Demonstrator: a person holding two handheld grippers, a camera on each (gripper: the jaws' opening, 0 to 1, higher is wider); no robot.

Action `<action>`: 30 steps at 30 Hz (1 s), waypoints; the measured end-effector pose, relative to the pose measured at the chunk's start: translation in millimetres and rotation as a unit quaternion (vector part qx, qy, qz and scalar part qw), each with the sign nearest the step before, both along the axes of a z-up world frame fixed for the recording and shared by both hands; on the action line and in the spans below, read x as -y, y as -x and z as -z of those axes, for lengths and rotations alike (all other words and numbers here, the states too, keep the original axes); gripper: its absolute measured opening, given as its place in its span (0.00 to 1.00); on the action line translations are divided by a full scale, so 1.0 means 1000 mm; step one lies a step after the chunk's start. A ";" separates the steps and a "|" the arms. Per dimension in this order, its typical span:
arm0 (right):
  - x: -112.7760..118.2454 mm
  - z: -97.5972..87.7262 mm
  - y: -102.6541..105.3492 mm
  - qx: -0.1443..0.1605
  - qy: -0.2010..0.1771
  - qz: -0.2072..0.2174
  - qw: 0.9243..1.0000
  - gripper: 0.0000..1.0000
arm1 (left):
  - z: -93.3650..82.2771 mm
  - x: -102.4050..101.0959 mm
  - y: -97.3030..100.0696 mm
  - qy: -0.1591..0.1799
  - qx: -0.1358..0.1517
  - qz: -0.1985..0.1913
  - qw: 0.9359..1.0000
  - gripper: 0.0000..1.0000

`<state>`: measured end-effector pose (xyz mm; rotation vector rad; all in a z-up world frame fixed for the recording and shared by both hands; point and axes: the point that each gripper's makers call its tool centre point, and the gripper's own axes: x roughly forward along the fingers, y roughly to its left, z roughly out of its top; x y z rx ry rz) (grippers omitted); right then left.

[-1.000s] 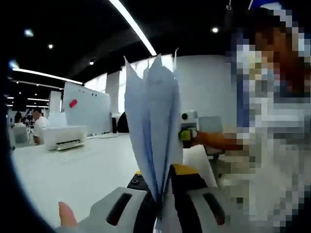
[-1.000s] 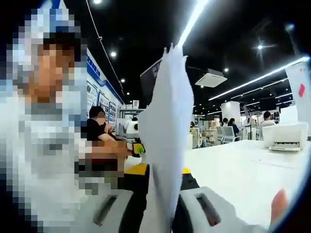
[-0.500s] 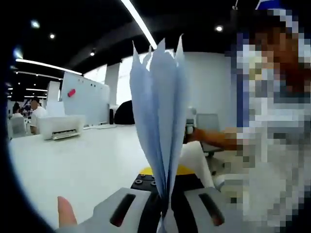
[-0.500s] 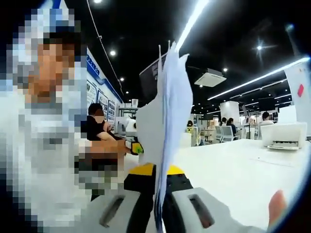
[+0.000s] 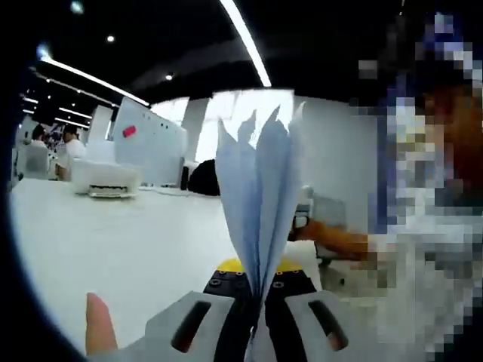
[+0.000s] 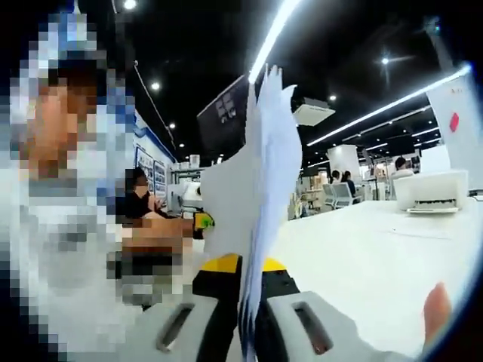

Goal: Organize the stack of printing papers by aligning and flattening the scattered papers on the table

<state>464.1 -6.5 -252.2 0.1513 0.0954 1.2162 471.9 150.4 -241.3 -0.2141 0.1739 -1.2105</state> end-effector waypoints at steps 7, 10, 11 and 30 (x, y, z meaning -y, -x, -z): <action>-0.006 0.013 -0.023 -0.105 0.019 0.052 0.993 0.00 | 0.006 0.001 -0.027 -0.021 -0.142 -0.074 0.987 0.06; -0.009 0.027 -0.032 -0.154 0.027 0.077 0.985 0.00 | 0.023 0.000 -0.037 -0.025 -0.213 -0.106 0.971 0.06; -0.009 0.031 -0.035 -0.160 0.029 0.091 0.983 0.00 | 0.029 -0.003 -0.042 -0.035 -0.219 -0.122 0.967 0.06; -0.006 0.082 -0.079 -0.171 0.099 0.198 0.960 0.20 | 0.101 -0.015 -0.068 -0.049 -0.355 -0.177 0.917 0.17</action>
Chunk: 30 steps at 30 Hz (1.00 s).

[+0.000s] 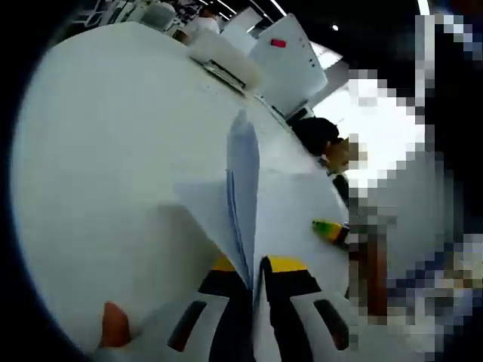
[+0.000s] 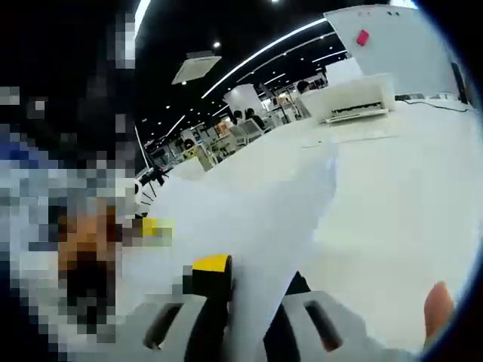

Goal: Organize the stack of printing papers by aligning and flattening the scattered papers on the table

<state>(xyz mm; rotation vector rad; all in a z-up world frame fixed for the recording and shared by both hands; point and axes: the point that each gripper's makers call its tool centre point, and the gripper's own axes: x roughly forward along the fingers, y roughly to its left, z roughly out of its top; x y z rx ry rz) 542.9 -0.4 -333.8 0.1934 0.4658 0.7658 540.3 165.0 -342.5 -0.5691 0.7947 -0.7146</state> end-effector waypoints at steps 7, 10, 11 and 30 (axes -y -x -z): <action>0.011 -0.001 -0.004 0.031 0.021 0.015 0.999 0.41 | -0.003 -0.016 -0.017 -0.029 0.044 -0.026 0.998 0.27; 0.017 -0.003 -0.005 0.039 0.016 0.021 0.999 0.48 | -0.004 -0.023 -0.019 -0.035 0.061 -0.038 0.997 0.27; 0.014 -0.004 -0.004 0.036 0.005 0.018 0.999 0.49 | -0.005 -0.024 -0.020 -0.034 0.064 -0.039 0.997 0.27; 0.040 -0.018 -0.009 0.083 -0.009 0.048 0.995 0.54 | -0.028 -0.034 -0.032 -0.038 0.115 -0.058 0.991 0.27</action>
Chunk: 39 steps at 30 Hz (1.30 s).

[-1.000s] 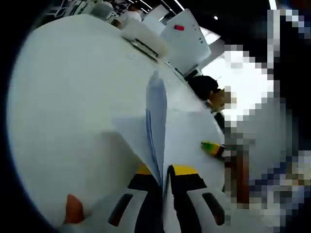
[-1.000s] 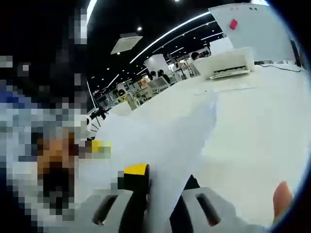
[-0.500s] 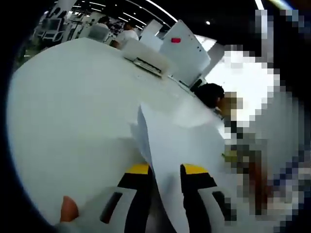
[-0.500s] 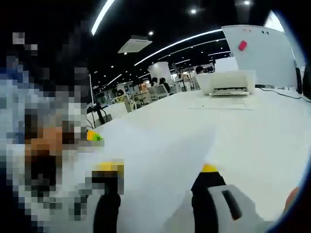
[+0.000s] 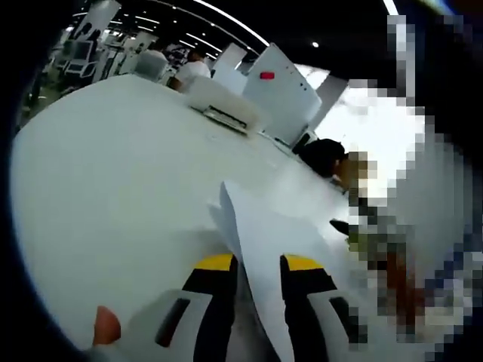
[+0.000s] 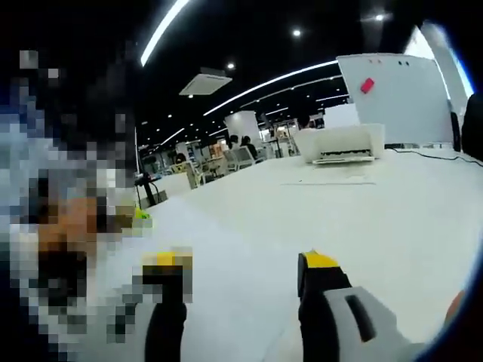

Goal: Organize the stack of printing papers by aligning and flattening the scattered papers on the table

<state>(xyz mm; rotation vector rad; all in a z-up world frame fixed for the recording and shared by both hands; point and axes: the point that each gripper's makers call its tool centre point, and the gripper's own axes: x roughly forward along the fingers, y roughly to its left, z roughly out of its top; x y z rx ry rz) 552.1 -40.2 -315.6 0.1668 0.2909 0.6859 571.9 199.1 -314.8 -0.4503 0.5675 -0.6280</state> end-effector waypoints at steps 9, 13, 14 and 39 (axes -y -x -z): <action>0.009 -0.025 -0.005 0.052 0.004 0.014 0.999 0.48 | -0.082 -0.040 -0.013 -0.050 0.137 -0.055 0.988 0.26; 0.001 -0.034 -0.003 0.068 0.000 0.000 0.998 0.46 | -0.102 -0.037 -0.002 -0.028 0.157 -0.044 0.986 0.26; -0.002 -0.038 -0.001 0.077 -0.004 -0.002 0.997 0.45 | -0.108 -0.033 0.002 -0.007 0.168 -0.037 0.985 0.26; -0.051 -0.035 0.071 0.252 0.040 -0.044 0.966 0.34 | -0.069 -0.013 0.123 -0.046 0.371 0.089 0.923 0.33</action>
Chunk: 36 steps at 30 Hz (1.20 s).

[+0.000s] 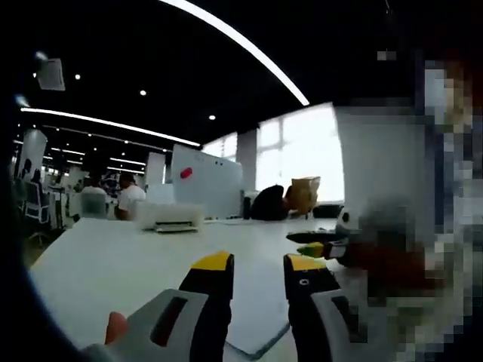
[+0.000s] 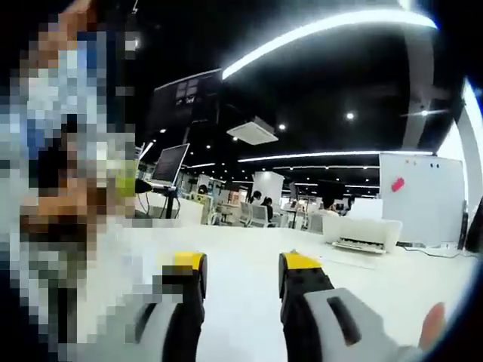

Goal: Organize the stack of printing papers by aligning and flattening the scattered papers on the table

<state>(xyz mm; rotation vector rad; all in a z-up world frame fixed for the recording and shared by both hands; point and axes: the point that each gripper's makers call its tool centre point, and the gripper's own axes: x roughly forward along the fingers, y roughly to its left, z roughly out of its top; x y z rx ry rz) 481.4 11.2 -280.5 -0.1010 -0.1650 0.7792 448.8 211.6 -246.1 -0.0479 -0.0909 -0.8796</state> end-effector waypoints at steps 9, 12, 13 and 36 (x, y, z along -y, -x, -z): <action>0.000 0.004 0.002 -0.003 -0.005 -0.005 1.000 0.34 | 0.032 0.030 -0.018 -0.023 0.027 0.037 0.999 0.41; 0.002 0.008 0.000 -0.006 0.003 0.000 1.000 0.35 | 0.042 0.034 -0.029 -0.022 0.021 0.031 0.999 0.43; 0.002 0.009 -0.001 -0.013 0.004 0.002 1.000 0.35 | 0.043 0.037 -0.031 -0.031 0.028 0.029 0.999 0.43; 0.000 0.026 -0.010 -0.061 0.016 -0.004 0.998 0.34 | 0.052 0.032 -0.037 -0.034 0.014 0.023 0.999 0.41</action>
